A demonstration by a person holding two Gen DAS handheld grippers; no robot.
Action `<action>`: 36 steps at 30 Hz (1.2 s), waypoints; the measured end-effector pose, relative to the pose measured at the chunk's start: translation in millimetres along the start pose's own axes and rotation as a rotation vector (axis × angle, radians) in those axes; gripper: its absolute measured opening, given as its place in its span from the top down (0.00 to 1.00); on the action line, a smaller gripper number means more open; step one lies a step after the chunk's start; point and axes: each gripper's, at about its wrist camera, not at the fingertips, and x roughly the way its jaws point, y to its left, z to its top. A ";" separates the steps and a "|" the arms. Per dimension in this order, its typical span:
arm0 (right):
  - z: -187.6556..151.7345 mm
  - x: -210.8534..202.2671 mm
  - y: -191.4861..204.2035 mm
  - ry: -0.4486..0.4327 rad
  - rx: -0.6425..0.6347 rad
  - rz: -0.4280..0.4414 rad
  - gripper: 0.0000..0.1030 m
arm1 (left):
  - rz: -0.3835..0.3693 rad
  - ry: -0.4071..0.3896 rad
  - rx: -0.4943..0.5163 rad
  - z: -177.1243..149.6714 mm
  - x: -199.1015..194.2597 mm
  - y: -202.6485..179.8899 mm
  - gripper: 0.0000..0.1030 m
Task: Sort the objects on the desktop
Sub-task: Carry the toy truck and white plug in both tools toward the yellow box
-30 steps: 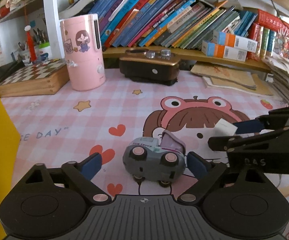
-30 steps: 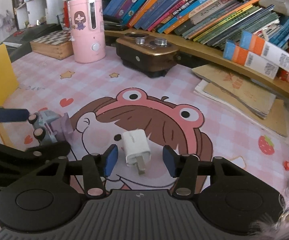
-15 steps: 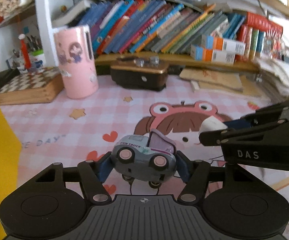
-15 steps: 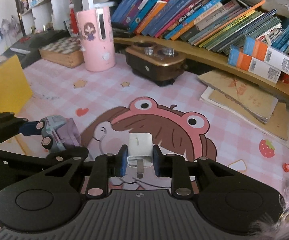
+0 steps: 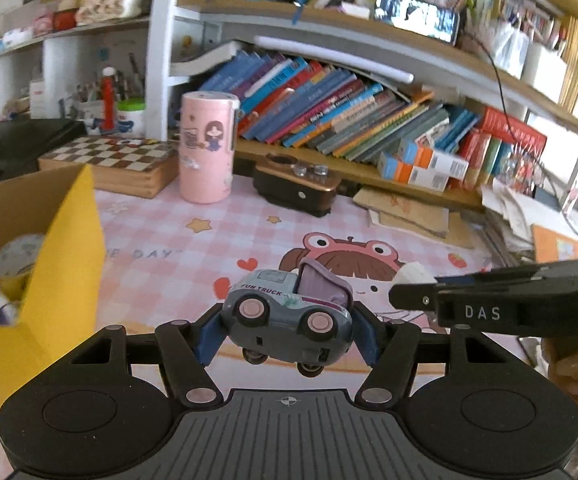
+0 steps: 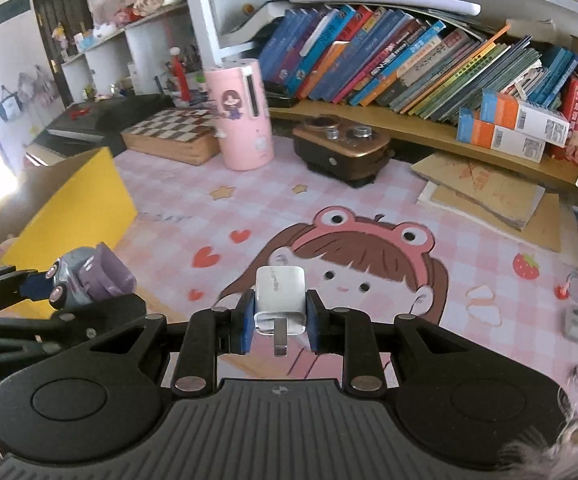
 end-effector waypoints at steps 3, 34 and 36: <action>-8.3 -11.8 12.5 0.010 0.010 0.012 0.77 | -0.005 0.000 -0.029 -6.3 -20.5 9.5 0.37; -87.1 -63.8 198.6 0.097 -0.030 0.016 0.77 | -0.040 0.029 -0.159 -77.3 -150.8 121.9 0.37; -93.1 -65.8 211.2 0.103 -0.033 0.014 0.77 | -0.044 0.033 -0.164 -82.3 -157.6 129.7 0.37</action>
